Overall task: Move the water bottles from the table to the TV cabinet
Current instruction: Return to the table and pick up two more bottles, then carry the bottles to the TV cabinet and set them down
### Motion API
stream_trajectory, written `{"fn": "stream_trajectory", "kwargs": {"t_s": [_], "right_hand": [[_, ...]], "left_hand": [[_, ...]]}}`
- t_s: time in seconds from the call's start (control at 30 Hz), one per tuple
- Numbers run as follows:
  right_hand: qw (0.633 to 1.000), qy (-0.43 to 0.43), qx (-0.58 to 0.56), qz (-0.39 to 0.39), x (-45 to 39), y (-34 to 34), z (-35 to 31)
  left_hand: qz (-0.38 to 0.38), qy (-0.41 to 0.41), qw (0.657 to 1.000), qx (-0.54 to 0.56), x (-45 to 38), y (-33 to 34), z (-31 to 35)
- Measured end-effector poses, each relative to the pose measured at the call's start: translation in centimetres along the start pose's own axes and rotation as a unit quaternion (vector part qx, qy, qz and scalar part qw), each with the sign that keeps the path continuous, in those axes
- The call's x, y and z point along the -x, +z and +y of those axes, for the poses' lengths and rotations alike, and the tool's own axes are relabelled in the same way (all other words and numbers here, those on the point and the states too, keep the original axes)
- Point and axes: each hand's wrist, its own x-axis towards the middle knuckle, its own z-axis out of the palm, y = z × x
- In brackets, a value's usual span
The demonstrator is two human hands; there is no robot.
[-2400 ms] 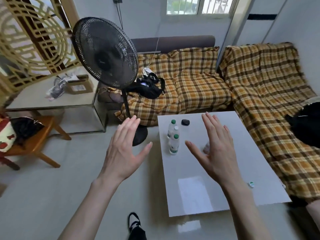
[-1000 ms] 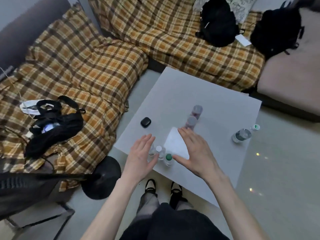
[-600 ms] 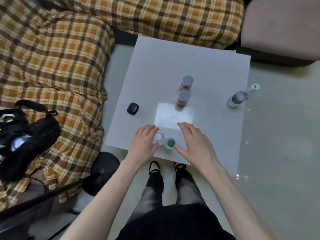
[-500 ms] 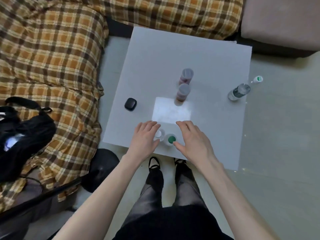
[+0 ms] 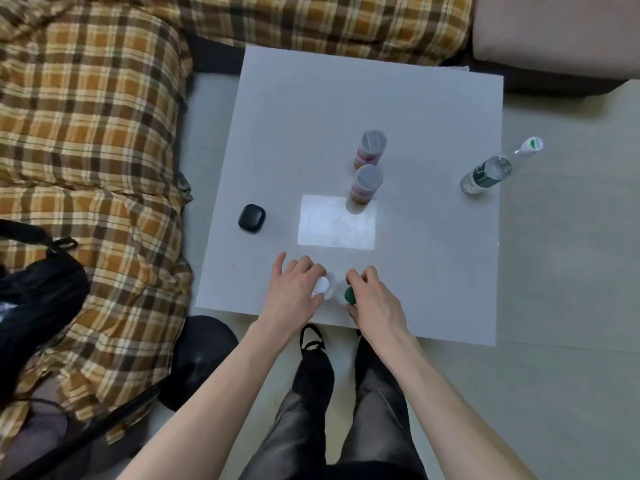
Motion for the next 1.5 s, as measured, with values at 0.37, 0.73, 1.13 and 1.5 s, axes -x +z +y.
{"fn": "stream_trajectory", "kwargs": {"t_s": [0.37, 0.73, 1.13, 1.5], "right_hand": [[0.998, 0.009, -0.017, 0.066, 1.7, -0.8, 0.8], [0.972, 0.093, -0.074, 0.2, 12.0, -7.3, 5.2], [0.905, 0.194, -0.138, 0.352, 26.4, -13.1, 16.6], [0.827, 0.253, -0.182, 0.468, 40.3, -15.9, 30.9]], "left_hand": [[0.006, 0.063, 0.998, -0.032, -0.2, -1.0, 1.3], [0.037, 0.164, 0.984, 0.057, 2.0, -6.5, 8.8], [0.032, 0.342, 0.935, 0.093, 2.5, -9.8, 25.8], [0.03, 0.483, 0.87, 0.096, 6.3, -8.8, 46.4]]}}
